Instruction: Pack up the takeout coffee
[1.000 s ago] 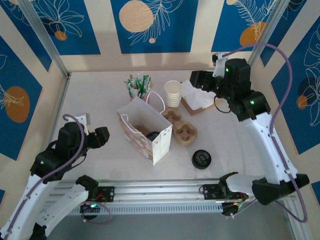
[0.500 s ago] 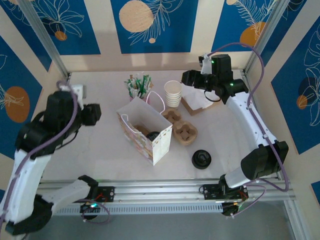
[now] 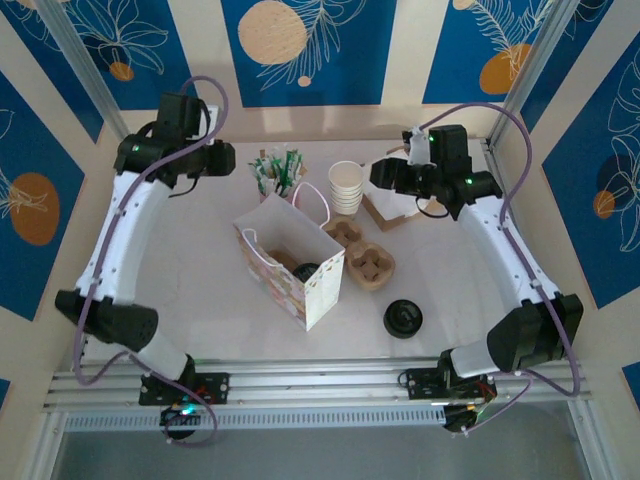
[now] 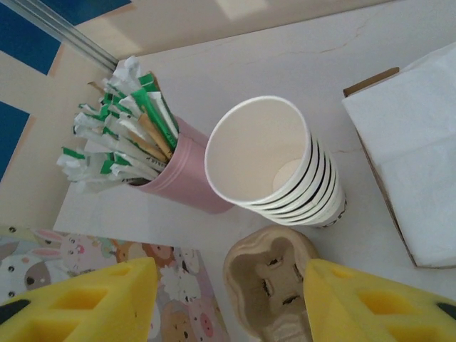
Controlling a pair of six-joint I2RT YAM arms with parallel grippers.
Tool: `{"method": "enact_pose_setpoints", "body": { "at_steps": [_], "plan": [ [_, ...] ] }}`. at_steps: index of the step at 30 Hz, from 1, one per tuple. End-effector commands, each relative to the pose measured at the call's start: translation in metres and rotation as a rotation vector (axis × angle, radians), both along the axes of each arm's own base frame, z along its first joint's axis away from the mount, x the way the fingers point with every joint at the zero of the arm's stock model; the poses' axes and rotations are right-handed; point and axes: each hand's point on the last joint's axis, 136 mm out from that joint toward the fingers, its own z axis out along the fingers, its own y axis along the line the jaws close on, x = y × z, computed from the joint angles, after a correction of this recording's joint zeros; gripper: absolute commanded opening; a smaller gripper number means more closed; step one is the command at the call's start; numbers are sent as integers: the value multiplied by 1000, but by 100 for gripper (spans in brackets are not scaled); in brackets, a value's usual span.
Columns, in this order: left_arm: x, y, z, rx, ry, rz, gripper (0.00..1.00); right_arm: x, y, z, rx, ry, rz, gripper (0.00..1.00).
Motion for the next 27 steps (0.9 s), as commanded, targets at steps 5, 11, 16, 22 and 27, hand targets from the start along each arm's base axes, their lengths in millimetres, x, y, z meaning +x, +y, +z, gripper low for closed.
{"method": "enact_pose_setpoints", "body": {
  "at_steps": [5,11,16,22,27],
  "plan": [
    [51,-40,-10,-142,19,-173,34,-20,-1,-5,-12,30,42,57],
    [79,-34,-37,-32,39,-210,34,-24,1,-6,-15,50,64,58],
    [94,-35,-54,32,43,-263,37,-27,0,-4,-30,58,73,58],
    [102,-38,-65,52,51,-294,37,-33,0,-2,-25,68,71,58],
    [105,-38,-74,63,65,-307,38,-35,0,-2,-19,74,73,58]
  ]
}}
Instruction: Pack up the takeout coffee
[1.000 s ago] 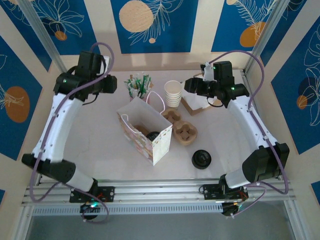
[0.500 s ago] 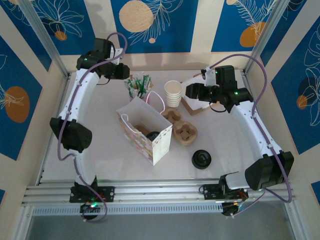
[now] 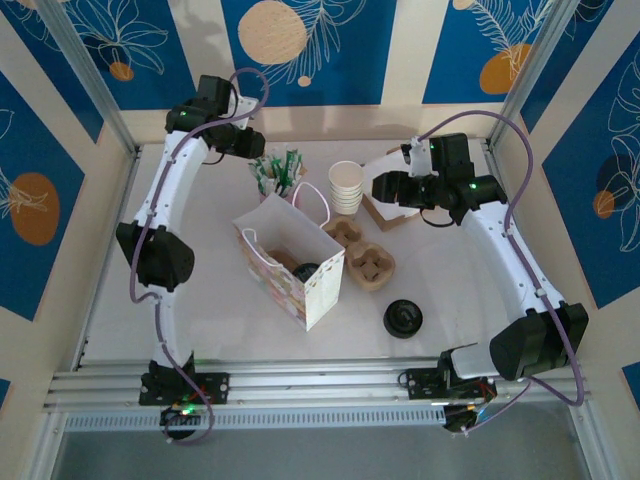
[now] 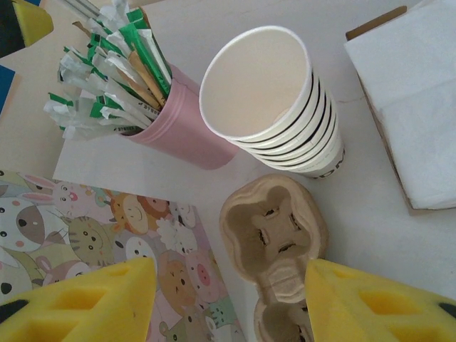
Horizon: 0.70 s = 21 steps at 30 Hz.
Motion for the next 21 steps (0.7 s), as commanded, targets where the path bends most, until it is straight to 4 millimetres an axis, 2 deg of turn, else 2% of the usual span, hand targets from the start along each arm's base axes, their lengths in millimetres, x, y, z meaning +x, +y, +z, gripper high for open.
{"method": "enact_pose_setpoints", "body": {
  "at_steps": [1,11,21],
  "plan": [
    [0,2,-2,10,8,-36,38,-9,4,13,22,-13,31,58],
    [-3,-3,-5,3,21,-78,41,-8,5,11,25,-6,36,58],
    [-3,-6,-19,-2,57,-92,41,-6,10,7,35,14,49,57]
  ]
}}
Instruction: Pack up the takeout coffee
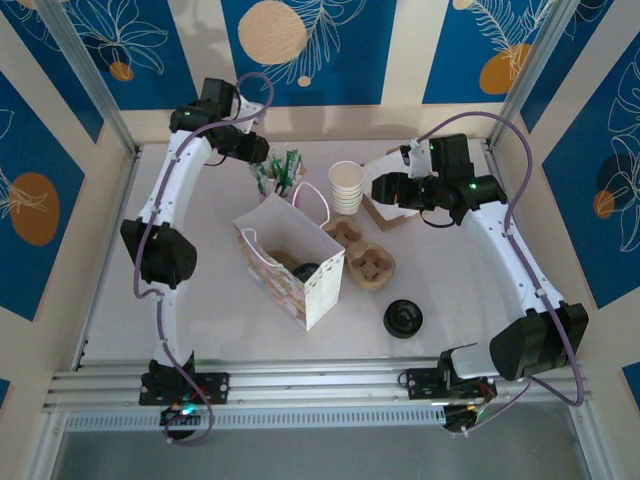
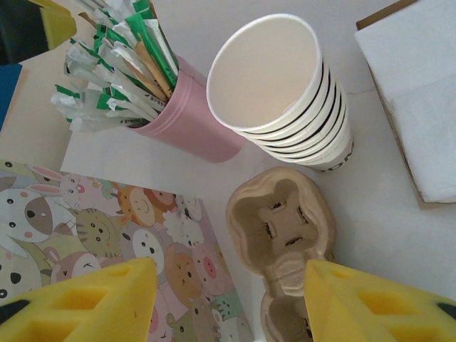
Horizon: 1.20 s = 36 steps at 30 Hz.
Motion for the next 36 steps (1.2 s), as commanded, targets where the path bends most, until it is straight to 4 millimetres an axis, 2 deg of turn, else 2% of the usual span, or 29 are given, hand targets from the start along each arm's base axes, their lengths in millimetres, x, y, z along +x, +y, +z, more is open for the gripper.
{"method": "enact_pose_setpoints", "body": {
  "at_steps": [1,7,11,17,24,28,31,36],
  "plan": [
    [0,2,-4,-3,18,-17,41,-3,7,8,23,0,32,57],
    [11,9,1,25,-20,38,37,-5,11,9,46,12,43,57],
    [15,5,5,-7,-36,45,36,-6,12,8,48,17,47,57],
    [21,3,-1,-22,-23,54,35,-9,16,8,57,23,63,57],
    [21,-9,-5,-76,2,21,32,-10,16,8,55,26,72,57],
    [23,-7,-5,-66,-3,33,24,-10,18,9,58,26,76,56],
    [25,-4,-3,-58,-15,51,22,-9,18,9,56,23,76,56],
    [27,-2,4,-57,-34,69,11,-9,18,8,47,24,79,56]
  ]
}}
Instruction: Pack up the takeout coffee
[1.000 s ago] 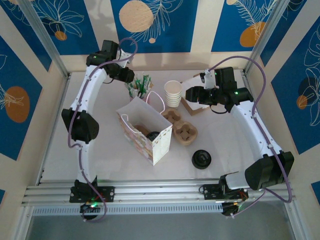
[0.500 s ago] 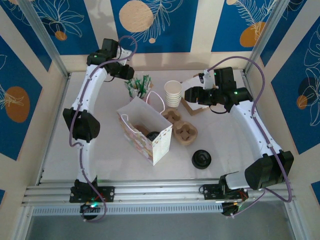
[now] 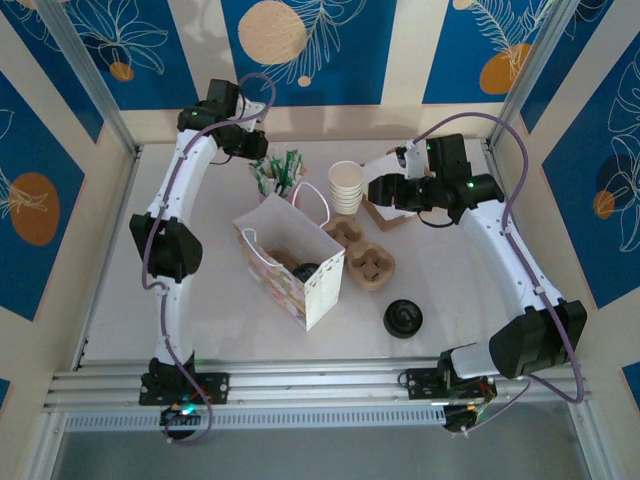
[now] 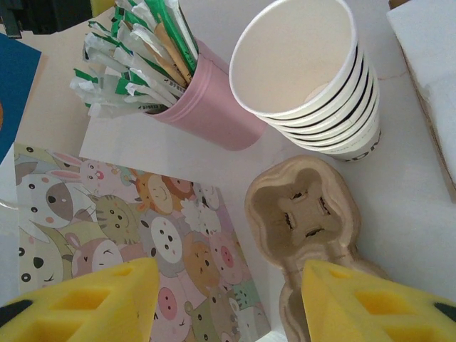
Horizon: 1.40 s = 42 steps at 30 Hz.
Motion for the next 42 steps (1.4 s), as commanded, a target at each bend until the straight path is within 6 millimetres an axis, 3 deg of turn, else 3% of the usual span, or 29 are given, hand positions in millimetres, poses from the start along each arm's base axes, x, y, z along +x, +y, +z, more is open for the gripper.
{"method": "enact_pose_setpoints", "body": {
  "at_steps": [1,6,21,35,42],
  "plan": [
    [7,6,16,-1,-51,22,8,-2,6,8,13,-8,29,56],
    [6,12,28,21,-83,42,0,-3,6,9,15,-11,30,56],
    [-10,27,85,39,-203,92,0,-11,4,14,16,-24,23,56],
    [-51,40,152,12,-309,120,0,-27,-2,35,15,-68,-5,56],
    [-86,45,198,-41,-383,129,0,-37,-4,49,19,-172,15,58]
  ]
}}
